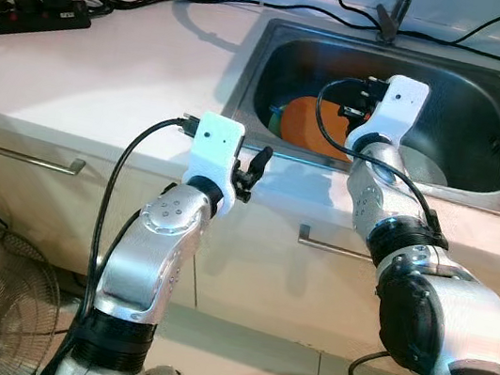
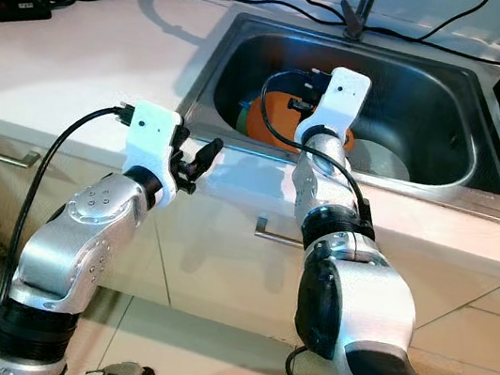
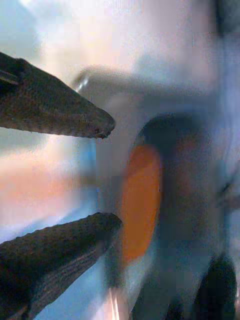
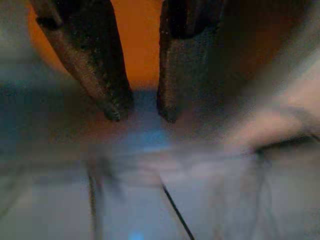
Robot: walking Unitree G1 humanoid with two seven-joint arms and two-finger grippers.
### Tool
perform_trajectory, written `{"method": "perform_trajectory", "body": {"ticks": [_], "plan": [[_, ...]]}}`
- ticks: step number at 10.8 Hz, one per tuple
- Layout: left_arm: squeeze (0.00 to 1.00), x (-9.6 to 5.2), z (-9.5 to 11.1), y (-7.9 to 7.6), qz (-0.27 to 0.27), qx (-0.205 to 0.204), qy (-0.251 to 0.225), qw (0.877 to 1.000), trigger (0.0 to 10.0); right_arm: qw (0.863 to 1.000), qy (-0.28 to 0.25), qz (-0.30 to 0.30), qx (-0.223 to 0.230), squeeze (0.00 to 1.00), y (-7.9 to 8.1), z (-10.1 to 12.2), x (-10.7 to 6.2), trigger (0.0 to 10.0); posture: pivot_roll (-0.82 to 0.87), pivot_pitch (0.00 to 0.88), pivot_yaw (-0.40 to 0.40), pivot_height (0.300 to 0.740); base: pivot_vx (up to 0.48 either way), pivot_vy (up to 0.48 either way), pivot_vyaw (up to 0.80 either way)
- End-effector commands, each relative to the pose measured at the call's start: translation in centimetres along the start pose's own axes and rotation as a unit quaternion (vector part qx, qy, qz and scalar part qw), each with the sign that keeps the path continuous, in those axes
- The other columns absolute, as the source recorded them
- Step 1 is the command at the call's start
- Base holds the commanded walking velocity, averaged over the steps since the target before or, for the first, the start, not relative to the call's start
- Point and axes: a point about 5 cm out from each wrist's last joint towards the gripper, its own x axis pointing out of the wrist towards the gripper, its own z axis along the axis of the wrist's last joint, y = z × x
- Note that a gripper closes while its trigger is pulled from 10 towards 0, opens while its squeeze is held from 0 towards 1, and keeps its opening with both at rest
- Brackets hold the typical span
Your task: Kitchen organization
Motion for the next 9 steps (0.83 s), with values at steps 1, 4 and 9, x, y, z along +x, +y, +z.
{"method": "perform_trajectory", "body": {"ticks": [1, 4, 9], "plan": [[0.0, 0.5, 1.3, 2.5, 0.073, 0.054, -0.085, 0.992, 10.0, 0.996, -0.07, 0.046, -0.021, 0.0, 0.9, 1.0, -1.0, 10.0, 0.11, 0.079, 0.007, 0.74, 0.0, 0.0, 0.0], [0.0, 0.6, 1.0, 2.5, 0.074, 0.059, -0.095, 0.991, 10.0, 0.996, -0.068, 0.046, -0.018, 0.0, 1.1, 0.8, -1.4, 10.0, 0.11, 0.074, 0.014, 0.74, 0.0, 0.0, 0.0], [0.0, 0.6, -0.3, 2.1, 0.079, 0.065, -0.133, 0.986, 10.0, 0.996, -0.066, 0.044, -0.031, 0.0, 0.2, -0.3, -3.5, 10.0, 0.1, 0.078, 0.009, 0.74, 0.0, -0.073, 0.0]]}}
